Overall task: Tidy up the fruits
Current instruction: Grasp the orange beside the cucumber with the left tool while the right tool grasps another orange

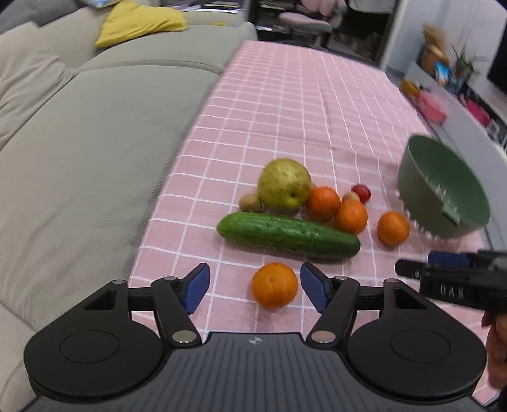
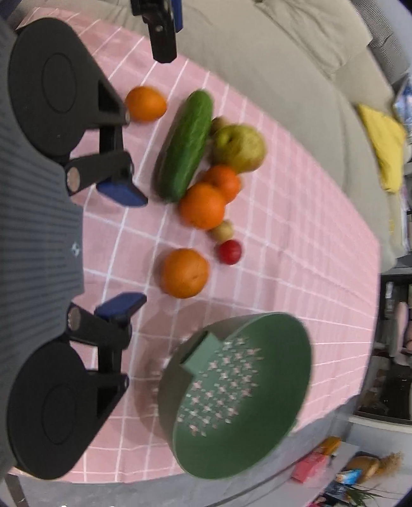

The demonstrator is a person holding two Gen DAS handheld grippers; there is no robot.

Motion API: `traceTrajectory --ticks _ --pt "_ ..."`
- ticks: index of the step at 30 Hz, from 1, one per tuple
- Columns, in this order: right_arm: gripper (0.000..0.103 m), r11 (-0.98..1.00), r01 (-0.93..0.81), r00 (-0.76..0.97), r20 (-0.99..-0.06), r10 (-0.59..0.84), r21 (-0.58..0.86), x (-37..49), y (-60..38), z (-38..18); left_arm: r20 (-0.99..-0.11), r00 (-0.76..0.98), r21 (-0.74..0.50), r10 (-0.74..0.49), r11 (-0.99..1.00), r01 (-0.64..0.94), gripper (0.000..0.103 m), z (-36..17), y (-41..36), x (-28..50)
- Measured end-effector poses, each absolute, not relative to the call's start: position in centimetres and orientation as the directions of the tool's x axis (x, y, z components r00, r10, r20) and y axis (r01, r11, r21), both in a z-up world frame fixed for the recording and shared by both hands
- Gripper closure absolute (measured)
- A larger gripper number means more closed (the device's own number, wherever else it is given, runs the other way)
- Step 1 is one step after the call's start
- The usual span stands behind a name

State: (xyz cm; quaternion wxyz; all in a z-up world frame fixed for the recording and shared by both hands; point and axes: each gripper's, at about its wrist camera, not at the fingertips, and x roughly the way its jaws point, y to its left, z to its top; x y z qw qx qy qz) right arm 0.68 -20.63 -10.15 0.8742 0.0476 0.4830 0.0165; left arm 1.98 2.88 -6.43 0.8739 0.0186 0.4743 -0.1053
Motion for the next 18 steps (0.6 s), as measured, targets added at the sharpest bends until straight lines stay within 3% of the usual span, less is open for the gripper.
traceTrajectory --ticks 7,18 --pt "0.043 0.99 0.057 0.551 -0.831 0.078 0.131 2.6 -21.4 -10.9 -0.87 0.469 -0.05 -0.154 0.973 0.227 0.027 -8.9 2.1 2.9" --pt "0.043 0.953 0.199 0.562 -0.823 0.082 0.23 4.7 -22.2 -12.8 -0.888 0.428 -0.056 -0.169 0.963 0.264 0.027 -11.0 1.3 3.9"
